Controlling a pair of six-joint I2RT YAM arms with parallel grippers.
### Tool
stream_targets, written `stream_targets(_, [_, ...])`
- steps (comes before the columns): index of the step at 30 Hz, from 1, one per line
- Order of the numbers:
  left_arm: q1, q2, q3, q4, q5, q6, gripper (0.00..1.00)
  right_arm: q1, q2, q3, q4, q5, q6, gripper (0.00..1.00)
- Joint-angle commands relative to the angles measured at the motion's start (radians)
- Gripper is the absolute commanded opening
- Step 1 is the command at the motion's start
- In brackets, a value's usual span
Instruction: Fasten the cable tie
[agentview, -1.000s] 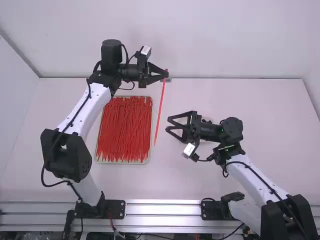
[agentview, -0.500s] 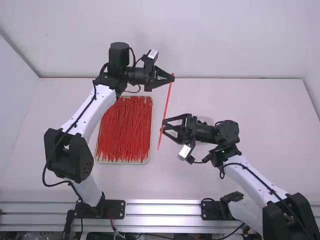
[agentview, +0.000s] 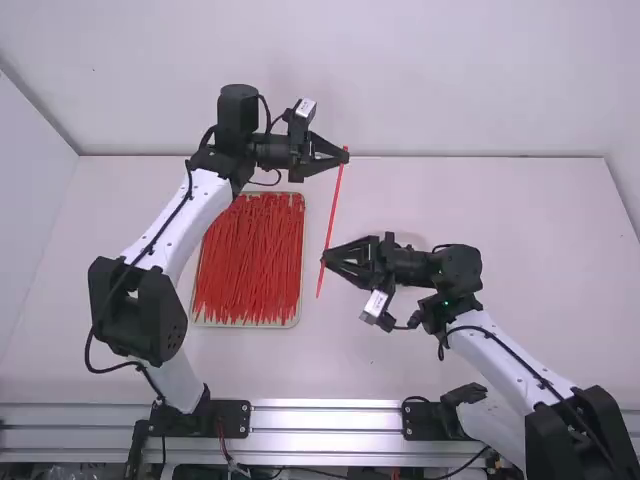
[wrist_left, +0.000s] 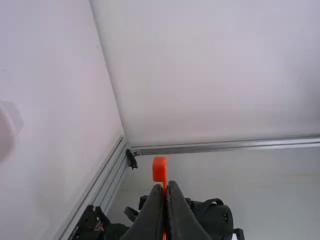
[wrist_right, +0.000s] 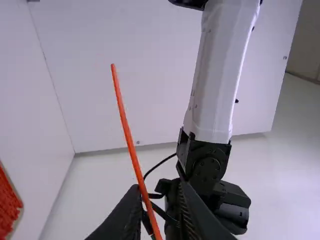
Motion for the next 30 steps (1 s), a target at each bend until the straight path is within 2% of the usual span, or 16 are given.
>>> stream_targets(1, [0.002, -0.011, -0.004, 0.003, 0.011, 0.015, 0.02, -0.001, 0.002, -0.001, 0.006, -0.015, 0.028, 0.18])
stream_targets(7, [0.002, -0.011, -0.004, 0.003, 0.011, 0.015, 0.02, 0.001, 0.002, -0.001, 0.006, -0.026, 0.028, 0.14])
stream_targets(11, [0.002, -0.011, -0.004, 0.003, 0.011, 0.015, 0.02, 0.002, 0.002, -0.001, 0.006, -0.040, 0.028, 0.00])
stream_targets(26, [0.002, -0.011, -0.004, 0.005, 0.011, 0.042, 0.02, -0.007, 0.002, -0.001, -0.032, 0.016, 0.025, 0.00])
stream_targets(30, [0.002, -0.011, -0.007, 0.006, 0.011, 0.042, 0.02, -0.009, 0.003, -0.001, -0.039, 0.016, 0.112, 0.00])
